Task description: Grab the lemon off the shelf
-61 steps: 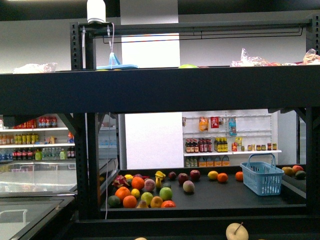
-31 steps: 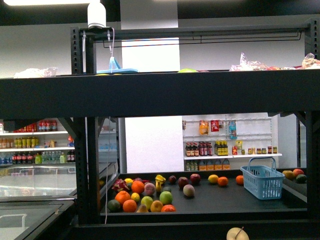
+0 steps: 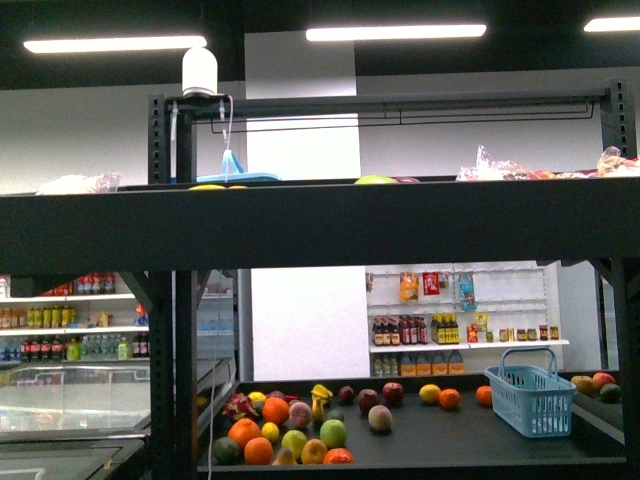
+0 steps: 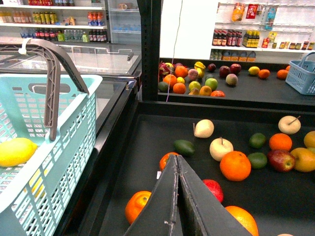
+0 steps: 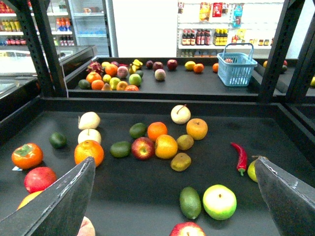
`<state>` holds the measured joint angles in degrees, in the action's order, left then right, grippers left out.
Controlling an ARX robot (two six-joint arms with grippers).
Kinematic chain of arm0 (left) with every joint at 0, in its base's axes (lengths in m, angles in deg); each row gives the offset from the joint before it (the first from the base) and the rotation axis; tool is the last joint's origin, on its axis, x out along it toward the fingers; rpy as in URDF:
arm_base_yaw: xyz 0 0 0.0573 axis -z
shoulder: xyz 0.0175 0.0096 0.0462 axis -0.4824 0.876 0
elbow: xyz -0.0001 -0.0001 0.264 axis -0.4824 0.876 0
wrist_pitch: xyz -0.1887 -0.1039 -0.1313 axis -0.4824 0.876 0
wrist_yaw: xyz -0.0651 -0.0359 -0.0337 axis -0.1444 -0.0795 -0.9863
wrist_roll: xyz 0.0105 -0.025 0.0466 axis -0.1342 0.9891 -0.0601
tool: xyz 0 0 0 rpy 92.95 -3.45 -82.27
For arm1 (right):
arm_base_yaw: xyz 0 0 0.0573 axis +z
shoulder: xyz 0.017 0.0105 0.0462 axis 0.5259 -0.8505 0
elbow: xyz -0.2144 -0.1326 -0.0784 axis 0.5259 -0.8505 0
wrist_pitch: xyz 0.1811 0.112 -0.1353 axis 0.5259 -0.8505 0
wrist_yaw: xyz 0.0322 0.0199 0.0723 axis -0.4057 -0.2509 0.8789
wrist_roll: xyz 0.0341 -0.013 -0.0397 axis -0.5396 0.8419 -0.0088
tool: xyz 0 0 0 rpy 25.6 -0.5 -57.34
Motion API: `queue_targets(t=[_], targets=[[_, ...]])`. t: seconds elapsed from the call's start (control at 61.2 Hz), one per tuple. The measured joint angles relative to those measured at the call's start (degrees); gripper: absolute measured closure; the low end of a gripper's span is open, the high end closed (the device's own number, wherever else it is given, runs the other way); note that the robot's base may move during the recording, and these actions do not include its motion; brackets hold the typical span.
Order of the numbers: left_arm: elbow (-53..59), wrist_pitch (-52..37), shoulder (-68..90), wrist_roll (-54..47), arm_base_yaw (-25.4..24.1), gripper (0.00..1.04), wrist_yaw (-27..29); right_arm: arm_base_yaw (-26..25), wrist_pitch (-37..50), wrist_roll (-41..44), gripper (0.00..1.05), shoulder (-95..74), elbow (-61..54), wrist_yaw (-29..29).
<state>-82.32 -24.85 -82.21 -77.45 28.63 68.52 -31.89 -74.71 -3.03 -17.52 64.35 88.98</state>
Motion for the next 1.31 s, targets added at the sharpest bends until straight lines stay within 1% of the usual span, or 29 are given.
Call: queue_targets(t=[0.392,0.637,0.719,0.964,1.029,1.176,1.192,1.258,1.274,1.307], targets=[[5.6,-1.4,-3.9,-0.1,0.0,1.02,0.0,0.0,0.0,0.0,0.07,0.0,0.0,0.0],[6.9,-1.7,-5.2,-0.1,0.0,1.02,0.0,0.0,0.0,0.0,0.07,0.0,0.0,0.0],[9.1,-1.9,-7.2,-0.1,0.0,1.02,0.1,0.0,0.0,0.0,0.07,0.0,0.0,0.0],[9.1,-1.9,-7.5,-0.1,0.0,1.02,0.0,0.0,0.0,0.0,0.07,0.0,0.0,0.0],[9.1,-1.9,-7.5,-0.1,0.0,0.91,0.0,0.0,0.0,0.0,0.07,0.0,0.0,0.0],[9.1,-1.9,-7.5,-0.1,0.0,0.59,0.0,0.0,0.0,0.0,0.07,0.0,0.0,0.0],[9.1,-1.9,-7.5,-0.1,0.0,0.57,0.0,0.0,0.0,0.0,0.07,0.0,0.0,0.0],[9.1,-1.9,-7.5,-0.1,0.0,0.43,0.0,0.0,0.0,0.0,0.07,0.0,0.0,0.0],[9.1,-1.9,-7.5,-0.1,0.0,0.41,0.0,0.0,0.0,0.0,0.07,0.0,0.0,0.0],[9.1,-1.9,-7.5,-0.1,0.0,0.34,0.0,0.0,0.0,0.0,0.07,0.0,0.0,0.0]])
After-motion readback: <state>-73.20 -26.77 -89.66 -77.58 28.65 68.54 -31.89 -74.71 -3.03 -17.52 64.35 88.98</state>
